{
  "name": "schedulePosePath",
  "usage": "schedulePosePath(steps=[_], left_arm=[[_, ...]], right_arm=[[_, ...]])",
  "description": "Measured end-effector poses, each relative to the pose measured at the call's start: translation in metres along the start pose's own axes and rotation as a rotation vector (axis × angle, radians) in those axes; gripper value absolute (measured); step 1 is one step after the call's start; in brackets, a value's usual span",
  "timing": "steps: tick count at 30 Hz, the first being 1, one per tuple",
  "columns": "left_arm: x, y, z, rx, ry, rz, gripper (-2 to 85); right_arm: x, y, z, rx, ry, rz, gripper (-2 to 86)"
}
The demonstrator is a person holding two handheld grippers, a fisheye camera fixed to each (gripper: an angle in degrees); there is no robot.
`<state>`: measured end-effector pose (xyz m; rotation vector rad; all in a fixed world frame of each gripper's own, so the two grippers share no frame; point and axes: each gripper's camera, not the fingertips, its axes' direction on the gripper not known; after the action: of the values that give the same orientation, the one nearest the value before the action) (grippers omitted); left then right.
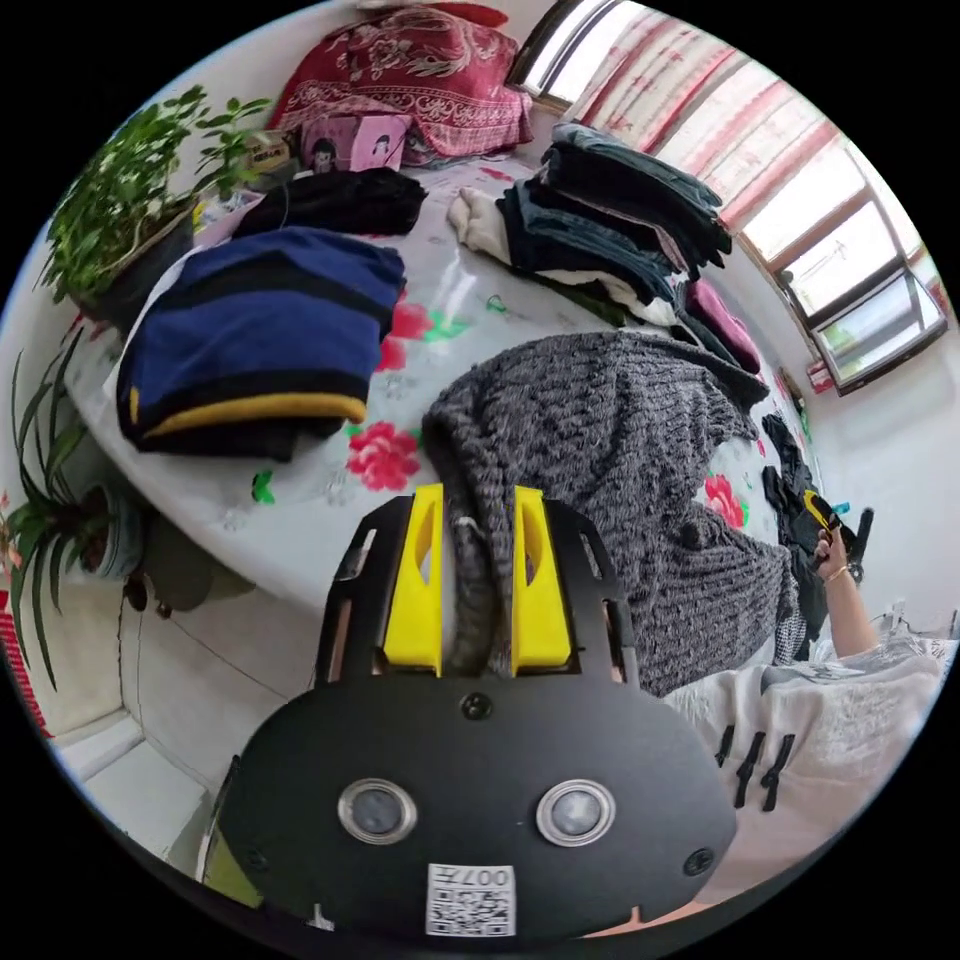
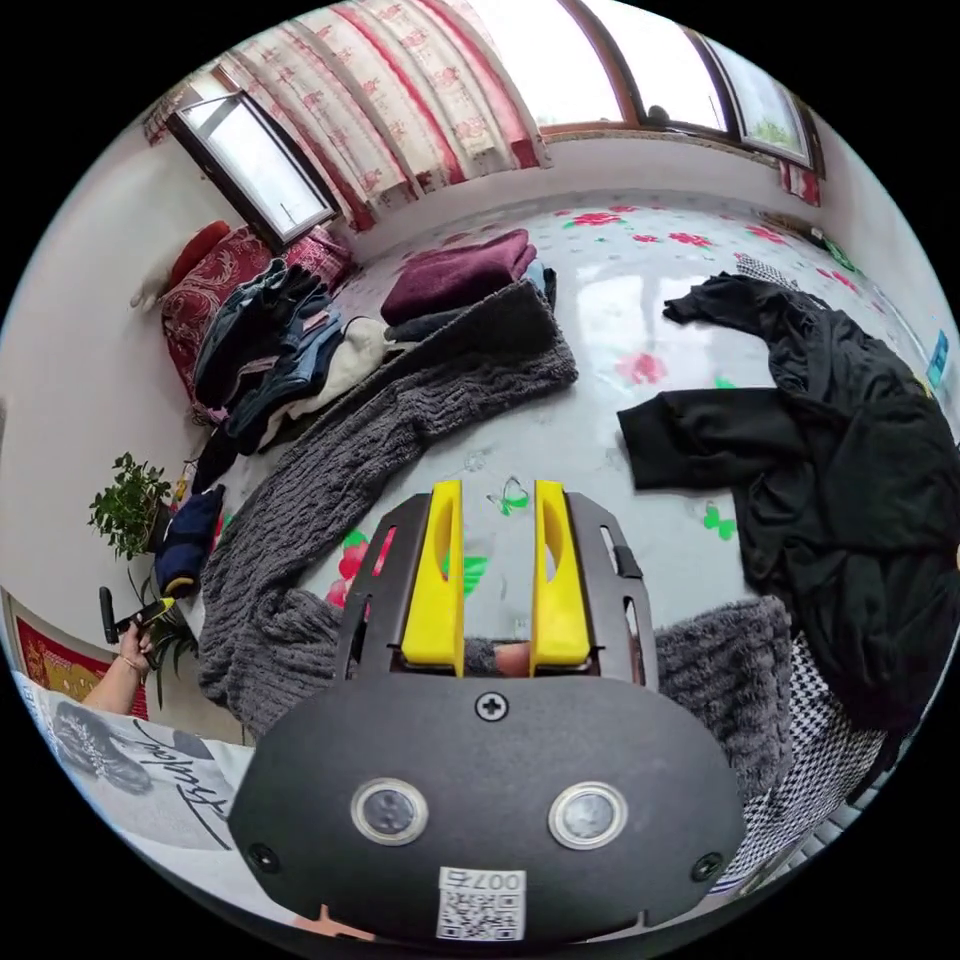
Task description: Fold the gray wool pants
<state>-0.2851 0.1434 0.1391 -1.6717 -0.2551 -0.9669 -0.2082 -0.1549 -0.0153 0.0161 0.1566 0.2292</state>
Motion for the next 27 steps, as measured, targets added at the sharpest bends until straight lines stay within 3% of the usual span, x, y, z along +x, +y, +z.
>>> schedulePosePath(steps=[9, 13, 17, 21, 27], left_arm=[[0.045, -0.125, 0.151, -0.189, -0.089, 0.162, 11.6], [0.07, -0.123, 0.177, -0.248, -0.226, 0.325, 10.3], [0.061, -0.12, 0.177, -0.262, -0.145, 0.303, 3.8], [0.056, -0.119, 0.155, -0.232, -0.081, 0.26, 0.6], [0.079, -0.083, 0.022, 0.045, 0.036, 0.32, -0.1]], right_arm=[[-0.129, -0.196, 0.17, -0.145, 0.203, -0.377, 9.5], [-0.159, -0.237, 0.263, -0.296, 0.415, -0.608, 8.0], [-0.168, -0.229, 0.338, -0.478, 0.717, -0.777, 2.8], [-0.174, -0.226, 0.296, -0.304, 0.705, -0.742, 0.5], [-0.154, -0.202, 0.107, 0.032, 0.532, -0.63, 0.0]])
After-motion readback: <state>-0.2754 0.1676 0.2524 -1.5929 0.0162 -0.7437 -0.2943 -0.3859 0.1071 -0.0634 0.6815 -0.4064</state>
